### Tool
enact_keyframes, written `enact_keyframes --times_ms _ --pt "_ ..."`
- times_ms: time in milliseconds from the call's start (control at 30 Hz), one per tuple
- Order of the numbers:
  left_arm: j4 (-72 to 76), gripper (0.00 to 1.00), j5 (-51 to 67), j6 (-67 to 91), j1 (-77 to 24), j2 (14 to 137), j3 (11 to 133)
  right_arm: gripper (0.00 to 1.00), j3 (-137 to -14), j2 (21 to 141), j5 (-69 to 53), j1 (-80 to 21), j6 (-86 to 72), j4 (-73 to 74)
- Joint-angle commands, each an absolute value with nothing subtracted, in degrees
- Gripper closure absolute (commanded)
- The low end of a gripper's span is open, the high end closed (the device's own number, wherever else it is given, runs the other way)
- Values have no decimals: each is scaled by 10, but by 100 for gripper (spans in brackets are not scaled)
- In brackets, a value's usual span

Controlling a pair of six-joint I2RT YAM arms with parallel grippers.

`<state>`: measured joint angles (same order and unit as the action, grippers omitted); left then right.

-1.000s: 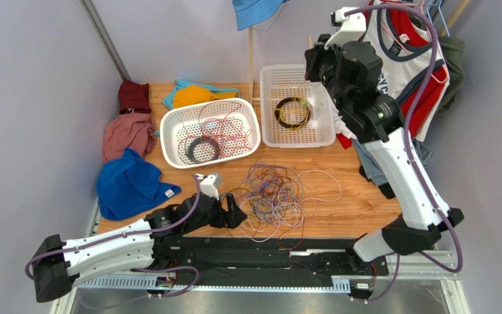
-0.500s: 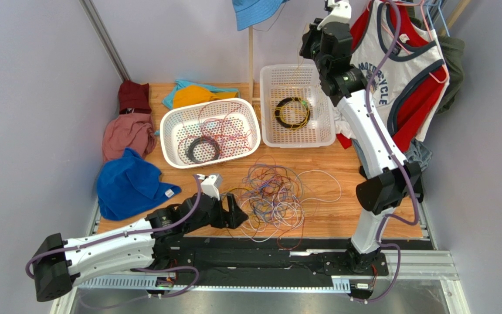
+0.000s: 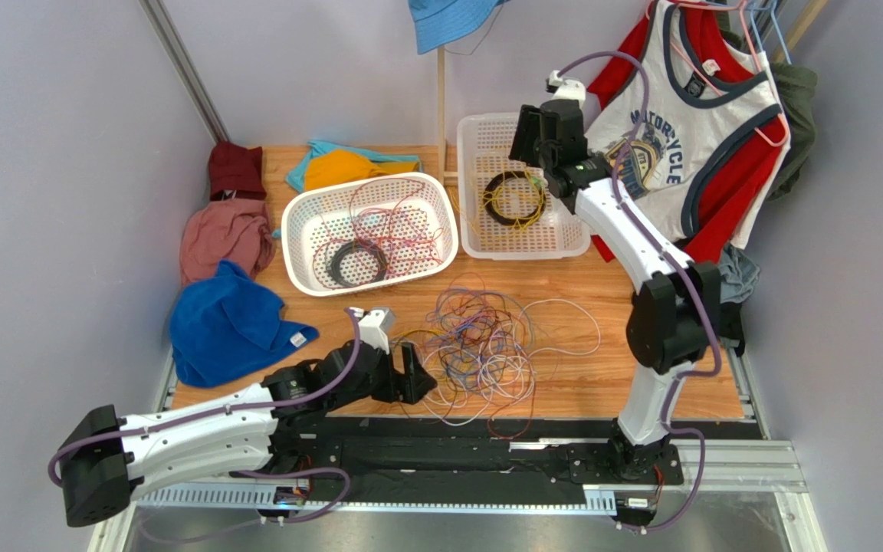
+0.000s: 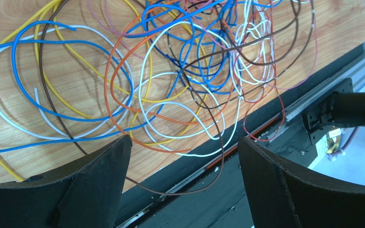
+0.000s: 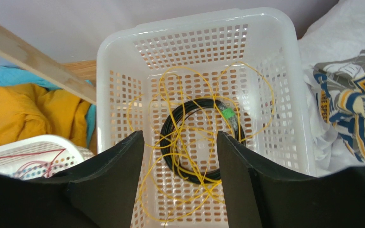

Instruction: Untangle the cables

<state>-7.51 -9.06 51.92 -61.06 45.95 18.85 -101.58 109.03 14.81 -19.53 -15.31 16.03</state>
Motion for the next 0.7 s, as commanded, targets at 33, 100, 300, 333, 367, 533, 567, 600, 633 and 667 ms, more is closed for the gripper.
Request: enact_keyframes --times_ms 33,100,300,333,367,533,567,600,633,667 --pt "-65 8 -104 497 -613 397 167 38 -945 912 136 -221 -212 98" --pt "-84 8 -120 498 -613 353 160 38 -897 842 123 -244 -240 98" --pt "-151 8 -137 514 -613 236 158 40 -597 588 136 -392 -289 62" --pt "-154 8 -135 514 -613 231 158 42 -539 565 129 -405 -294 58" --pt "-159 8 -133 513 -613 229 163 43 -510 545 127 -422 -301 62" --pt "-178 8 -127 511 -613 230 173 45 -361 438 189 -575 -327 108" --pt "-179 8 -127 509 -613 233 175 45 -344 428 198 -595 -339 114" --pt "-184 8 -130 509 -613 234 175 45 -325 411 214 -632 -357 118" --pt "-187 8 -134 511 -613 235 176 46 -313 402 224 -650 -368 128" --pt "-192 8 -138 512 -613 236 177 46 -286 393 249 -667 -373 131"
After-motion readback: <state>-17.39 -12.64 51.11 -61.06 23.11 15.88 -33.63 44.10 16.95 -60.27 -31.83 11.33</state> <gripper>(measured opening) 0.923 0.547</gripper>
